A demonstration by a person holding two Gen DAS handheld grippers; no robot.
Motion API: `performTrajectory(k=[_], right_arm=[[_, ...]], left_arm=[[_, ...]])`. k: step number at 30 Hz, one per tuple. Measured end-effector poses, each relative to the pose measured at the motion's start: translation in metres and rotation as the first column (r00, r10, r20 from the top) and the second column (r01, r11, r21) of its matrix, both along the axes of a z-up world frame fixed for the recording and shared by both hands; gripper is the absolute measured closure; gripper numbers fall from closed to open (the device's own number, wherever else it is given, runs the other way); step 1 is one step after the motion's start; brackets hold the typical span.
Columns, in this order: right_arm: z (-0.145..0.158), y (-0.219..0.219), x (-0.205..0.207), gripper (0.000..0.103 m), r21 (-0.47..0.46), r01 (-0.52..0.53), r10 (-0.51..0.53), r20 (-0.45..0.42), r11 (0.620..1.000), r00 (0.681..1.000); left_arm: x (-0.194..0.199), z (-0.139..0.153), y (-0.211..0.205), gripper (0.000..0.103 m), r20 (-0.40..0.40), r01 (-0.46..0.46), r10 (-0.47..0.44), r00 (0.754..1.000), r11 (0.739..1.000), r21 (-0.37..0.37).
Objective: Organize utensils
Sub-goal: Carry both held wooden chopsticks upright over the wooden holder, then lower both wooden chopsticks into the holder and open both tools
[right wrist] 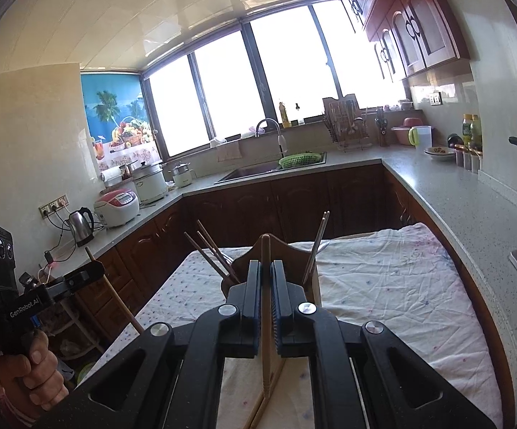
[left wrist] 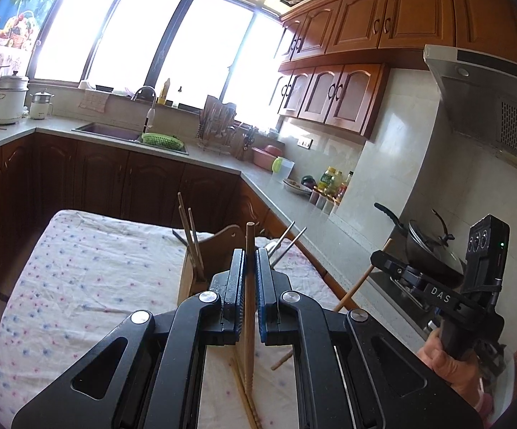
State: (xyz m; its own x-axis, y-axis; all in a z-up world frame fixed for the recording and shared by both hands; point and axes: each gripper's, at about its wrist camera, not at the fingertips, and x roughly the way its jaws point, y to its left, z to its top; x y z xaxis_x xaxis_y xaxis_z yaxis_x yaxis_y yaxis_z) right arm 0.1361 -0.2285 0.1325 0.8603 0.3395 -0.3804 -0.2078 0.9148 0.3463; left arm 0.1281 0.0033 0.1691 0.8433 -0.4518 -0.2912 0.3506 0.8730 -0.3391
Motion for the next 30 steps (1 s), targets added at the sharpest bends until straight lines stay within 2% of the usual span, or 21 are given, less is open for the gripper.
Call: performTrajectory(k=[9, 15, 20, 24, 30], right_arm=[[0.031, -0.009, 0.05, 0.097, 0.017, 0.064, -0.065, 0.085, 0.998, 0.994], [0.037, -0.016, 0.085, 0.097, 0.051, 0.102, -0.106, 0.099, 0.994, 0.989], [0.031, -0.013, 0.108, 0.097, 0.048, 0.109, -0.113, 0.102, 0.993, 0.988], [0.018, -0.004, 0.12, 0.097, 0.011, 0.113, -0.113, 0.1, 0.994, 0.989], [-0.007, 0.003, 0.124, 0.097, 0.012, 0.104, -0.104, 0.074, 0.995, 0.992]], left_arm=[[0.042, 0.049, -0.003, 0.098, 0.124, -0.057, 0.059, 0.991, 0.998, -0.015], [0.077, 0.063, -0.011, 0.098, 0.173, -0.119, 0.118, 0.978, 0.993, -0.006], [0.107, 0.05, -0.021, 0.098, 0.173, -0.161, 0.155, 0.973, 0.987, 0.017], [0.127, 0.032, -0.026, 0.098, 0.156, -0.175, 0.17, 0.973, 0.985, 0.014], [0.136, 0.002, -0.032, 0.098, 0.12, -0.177, 0.173, 0.978, 0.984, 0.022]])
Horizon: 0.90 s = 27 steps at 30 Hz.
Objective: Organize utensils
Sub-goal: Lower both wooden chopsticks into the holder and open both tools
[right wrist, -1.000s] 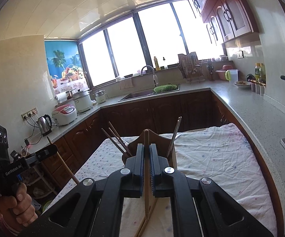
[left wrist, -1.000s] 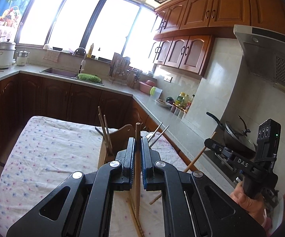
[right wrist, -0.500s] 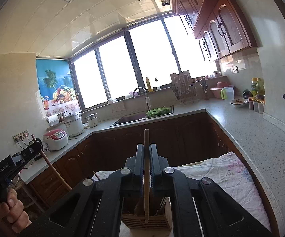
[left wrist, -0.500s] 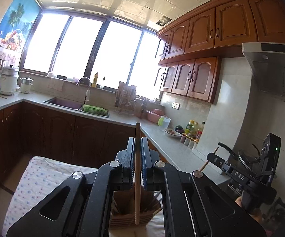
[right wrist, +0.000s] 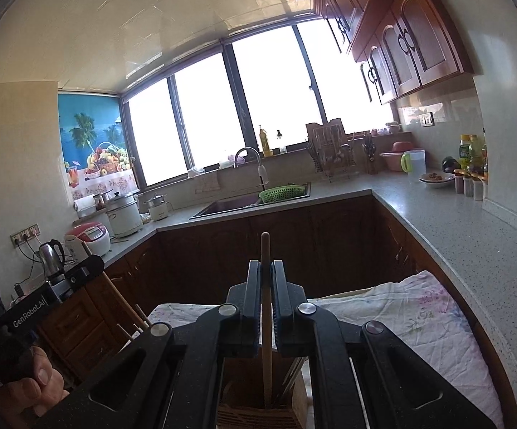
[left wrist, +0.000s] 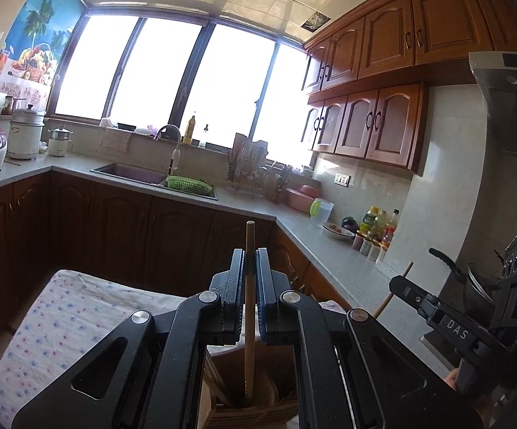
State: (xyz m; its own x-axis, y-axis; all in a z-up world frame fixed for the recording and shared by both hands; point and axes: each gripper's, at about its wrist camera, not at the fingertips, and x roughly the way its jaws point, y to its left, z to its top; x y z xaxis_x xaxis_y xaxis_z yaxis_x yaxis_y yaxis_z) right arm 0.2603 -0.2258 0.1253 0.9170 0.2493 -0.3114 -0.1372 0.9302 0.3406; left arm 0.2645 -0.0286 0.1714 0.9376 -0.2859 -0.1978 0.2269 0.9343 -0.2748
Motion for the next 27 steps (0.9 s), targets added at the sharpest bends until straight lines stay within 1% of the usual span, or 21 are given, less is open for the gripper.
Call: performTrajectory(k=[6, 14, 17, 19, 27], right_arm=[[-0.023, 0.002, -0.006, 0.097, 0.019, -0.01, 0.01, -0.025, 1.0, 1.0], [-0.053, -0.002, -0.001, 0.097, 0.046, -0.003, 0.008, -0.109, 0.999, 0.994], [-0.057, -0.007, 0.0, 0.097, 0.053, 0.009, -0.002, -0.119, 0.999, 0.993], [-0.058, -0.01, 0.002, 0.097, 0.055, 0.013, -0.006, -0.128, 0.998, 0.992], [-0.06, -0.014, 0.005, 0.097, 0.063, 0.02, -0.011, -0.141, 0.998, 0.99]], left_arm=[[-0.009, -0.027, -0.001, 0.098, -0.024, 0.019, -0.019, 1.0, 1.0, 0.012], [-0.011, -0.06, 0.005, 0.098, -0.11, 0.021, -0.021, 0.994, 1.0, 0.003], [-0.013, -0.069, 0.005, 0.098, -0.128, 0.023, -0.022, 0.992, 1.0, 0.007], [-0.013, -0.072, 0.006, 0.098, -0.129, 0.023, -0.023, 0.991, 1.0, 0.004], [-0.012, -0.07, 0.007, 0.098, -0.138, 0.028, -0.028, 0.99, 1.0, 0.002]])
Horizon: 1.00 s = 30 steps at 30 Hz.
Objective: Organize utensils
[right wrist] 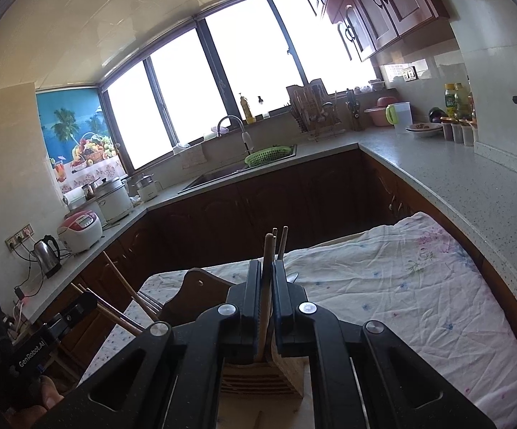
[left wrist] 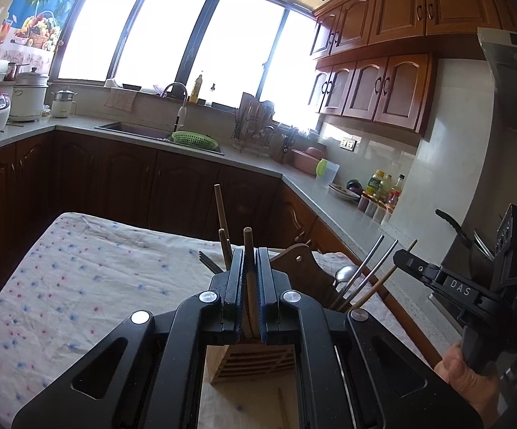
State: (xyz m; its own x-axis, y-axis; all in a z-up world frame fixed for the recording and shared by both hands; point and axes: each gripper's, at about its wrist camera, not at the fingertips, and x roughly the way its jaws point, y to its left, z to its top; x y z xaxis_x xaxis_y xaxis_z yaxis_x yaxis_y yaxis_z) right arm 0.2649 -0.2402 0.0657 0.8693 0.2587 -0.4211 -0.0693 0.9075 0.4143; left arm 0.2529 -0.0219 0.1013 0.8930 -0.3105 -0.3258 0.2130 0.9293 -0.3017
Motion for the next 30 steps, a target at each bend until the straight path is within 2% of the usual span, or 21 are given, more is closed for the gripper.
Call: performTrajectory(k=[8, 10, 14, 15, 16, 17, 19, 21, 22, 25, 26, 28, 30], right_arm=[[0.0, 0.0, 0.0, 0.097, 0.002, -0.002, 0.002, -0.001, 1.0, 1.0], [-0.001, 0.0, 0.0, 0.092, 0.011, -0.005, 0.005, -0.006, 1.0, 1.0], [-0.004, -0.003, 0.0, 0.089, 0.039, -0.002, 0.003, -0.022, 0.999, 1.0], [-0.004, -0.004, -0.001, 0.086, 0.044, -0.001, 0.002, -0.021, 0.999, 1.0], [-0.003, -0.005, -0.004, 0.076, 0.048, 0.002, -0.001, -0.018, 0.999, 1.0], [-0.002, -0.006, -0.006, 0.071, 0.051, 0.004, -0.004, -0.013, 0.999, 1.0], [0.002, -0.009, -0.012, 0.051, 0.061, 0.009, -0.01, 0.001, 0.998, 1.0], [0.007, -0.012, -0.018, 0.044, 0.075, 0.012, -0.013, 0.015, 0.997, 1.0], [0.009, -0.013, -0.021, 0.037, 0.083, 0.011, -0.013, 0.022, 0.997, 1.0], [0.012, -0.013, -0.034, 0.018, 0.094, 0.009, -0.013, 0.04, 0.995, 0.999], [0.011, -0.013, -0.038, 0.016, 0.097, 0.006, -0.01, 0.044, 0.995, 0.999], [0.005, -0.01, -0.049, 0.007, 0.106, -0.003, -0.002, 0.047, 0.994, 0.999], [-0.003, -0.005, -0.062, 0.006, 0.103, -0.01, 0.006, 0.042, 0.995, 0.999]], left_arm=[[0.002, -0.001, 0.0, 0.097, -0.001, -0.006, 0.006, 1.0, 1.0, 0.01], [0.003, 0.0, 0.0, 0.097, -0.006, -0.006, 0.006, 1.0, 1.0, 0.011], [0.003, 0.001, -0.001, 0.097, -0.027, -0.002, 0.002, 1.0, 1.0, 0.011], [0.002, 0.002, 0.0, 0.093, -0.028, 0.0, 0.0, 1.0, 1.0, 0.009], [0.001, 0.003, 0.001, 0.091, -0.029, 0.002, -0.002, 1.0, 1.0, 0.004], [-0.003, 0.005, 0.002, 0.083, -0.025, 0.001, -0.001, 1.0, 1.0, -0.003], [-0.012, 0.009, 0.004, 0.073, -0.007, -0.014, 0.014, 1.0, 1.0, -0.011], [-0.021, 0.013, 0.007, 0.056, 0.008, -0.027, 0.028, 1.0, 0.999, -0.02], [-0.026, 0.014, 0.009, 0.053, 0.013, -0.038, 0.038, 0.999, 0.999, -0.022], [-0.041, 0.01, 0.014, 0.03, 0.01, -0.079, 0.079, 0.997, 0.997, -0.024], [-0.047, 0.007, 0.017, 0.023, 0.008, -0.094, 0.094, 0.996, 0.995, -0.026], [-0.059, -0.002, 0.022, 0.019, -0.004, -0.117, 0.117, 0.993, 0.993, -0.031], [-0.069, -0.013, 0.027, 0.017, -0.032, -0.127, 0.126, 0.992, 0.991, -0.033]])
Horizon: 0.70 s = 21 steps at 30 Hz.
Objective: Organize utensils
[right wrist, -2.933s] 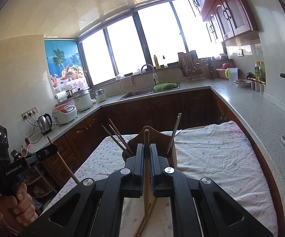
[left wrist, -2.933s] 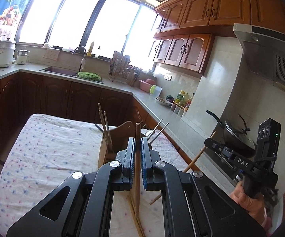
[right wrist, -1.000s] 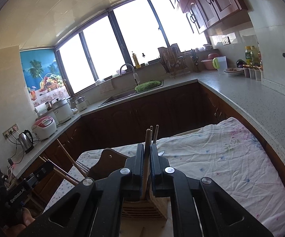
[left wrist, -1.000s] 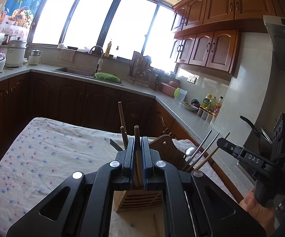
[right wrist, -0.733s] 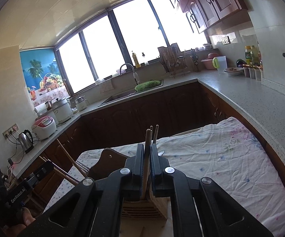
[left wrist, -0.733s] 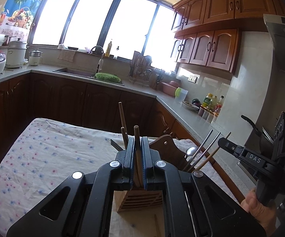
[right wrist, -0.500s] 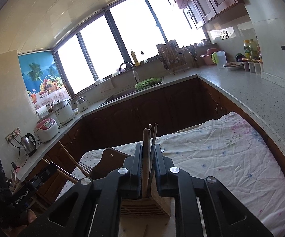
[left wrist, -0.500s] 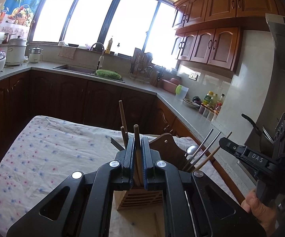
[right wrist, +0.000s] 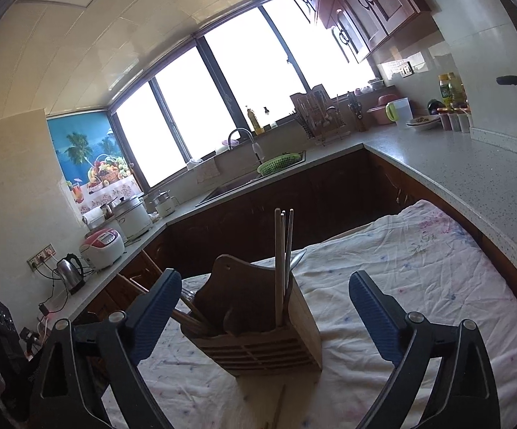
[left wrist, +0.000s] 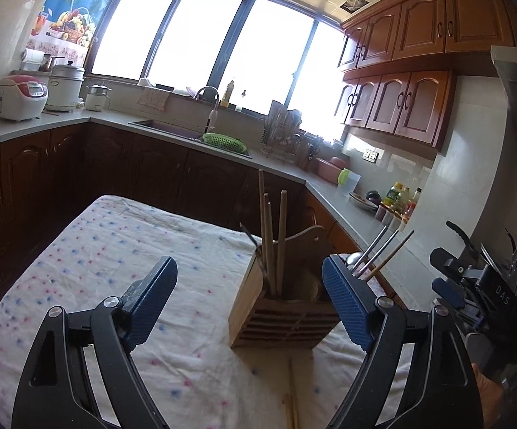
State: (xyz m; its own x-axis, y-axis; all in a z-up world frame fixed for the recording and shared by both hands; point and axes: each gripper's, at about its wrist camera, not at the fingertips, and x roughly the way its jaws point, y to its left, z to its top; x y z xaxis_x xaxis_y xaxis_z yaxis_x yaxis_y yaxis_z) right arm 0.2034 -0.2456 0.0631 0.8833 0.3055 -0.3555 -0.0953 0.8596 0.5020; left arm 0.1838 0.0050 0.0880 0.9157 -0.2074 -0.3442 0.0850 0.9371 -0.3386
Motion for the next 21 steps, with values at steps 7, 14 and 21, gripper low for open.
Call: performTrajectory(k=[7, 14, 21], right_arm=[[-0.024, 0.017, -0.053, 0.006, -0.057, -0.011, 0.01, -0.014, 0.998, 1.0], [-0.043, 0.013, -0.1, 0.006, 0.001, -0.024, 0.024, -0.046, 1.0, 0.999], [-0.061, 0.019, -0.14, 0.005, -0.018, -0.017, 0.016, -0.079, 1.0, 0.997]], left_arm=[[-0.041, -0.036, 0.014, 0.017, -0.094, -0.033, 0.03, 0.995, 0.999, -0.026], [-0.088, -0.047, 0.02, 0.017, -0.101, -0.057, 0.054, 0.993, 0.998, -0.022], [-0.129, -0.058, 0.017, 0.014, -0.075, -0.049, 0.052, 0.996, 0.998, 0.041]])
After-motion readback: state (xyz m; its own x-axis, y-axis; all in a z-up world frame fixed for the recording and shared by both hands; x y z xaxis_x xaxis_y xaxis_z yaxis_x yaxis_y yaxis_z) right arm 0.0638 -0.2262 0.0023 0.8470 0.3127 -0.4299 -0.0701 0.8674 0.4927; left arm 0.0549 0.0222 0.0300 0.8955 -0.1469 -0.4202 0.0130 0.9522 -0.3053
